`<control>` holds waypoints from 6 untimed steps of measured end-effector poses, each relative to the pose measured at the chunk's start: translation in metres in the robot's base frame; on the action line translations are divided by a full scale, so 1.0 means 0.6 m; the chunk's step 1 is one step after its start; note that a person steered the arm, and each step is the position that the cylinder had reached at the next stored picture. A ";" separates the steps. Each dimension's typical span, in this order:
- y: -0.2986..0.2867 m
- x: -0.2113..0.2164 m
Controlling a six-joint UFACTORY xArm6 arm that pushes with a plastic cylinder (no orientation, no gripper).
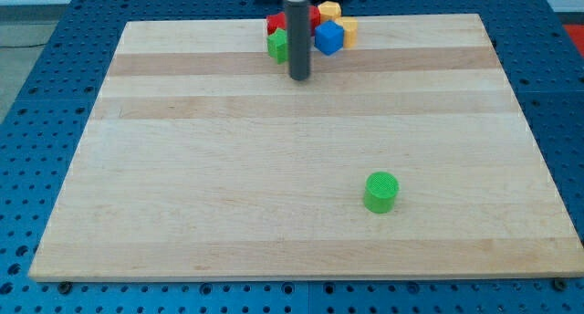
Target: Put your hand to the right of the green circle
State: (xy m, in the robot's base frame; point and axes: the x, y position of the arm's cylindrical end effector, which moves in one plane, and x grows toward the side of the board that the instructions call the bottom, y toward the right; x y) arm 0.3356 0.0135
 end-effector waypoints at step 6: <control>0.221 0.332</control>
State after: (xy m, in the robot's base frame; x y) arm 0.5350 0.1462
